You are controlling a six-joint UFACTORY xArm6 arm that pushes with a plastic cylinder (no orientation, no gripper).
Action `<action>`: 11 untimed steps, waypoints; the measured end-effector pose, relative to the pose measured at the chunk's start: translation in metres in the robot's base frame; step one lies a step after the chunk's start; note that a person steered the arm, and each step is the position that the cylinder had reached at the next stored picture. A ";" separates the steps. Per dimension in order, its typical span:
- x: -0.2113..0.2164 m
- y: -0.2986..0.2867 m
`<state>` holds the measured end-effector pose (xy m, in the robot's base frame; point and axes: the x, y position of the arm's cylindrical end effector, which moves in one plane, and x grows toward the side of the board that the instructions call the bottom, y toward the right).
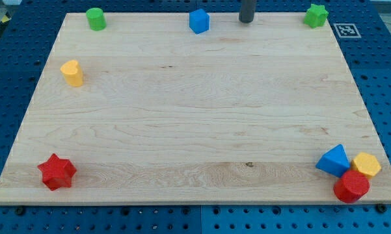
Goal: Move your arm towards green star
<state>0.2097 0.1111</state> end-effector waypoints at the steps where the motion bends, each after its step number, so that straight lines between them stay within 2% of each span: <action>1: -0.013 0.001; 4: -0.017 0.032; 8: -0.018 0.044; 9: -0.015 0.070; 11: -0.017 0.071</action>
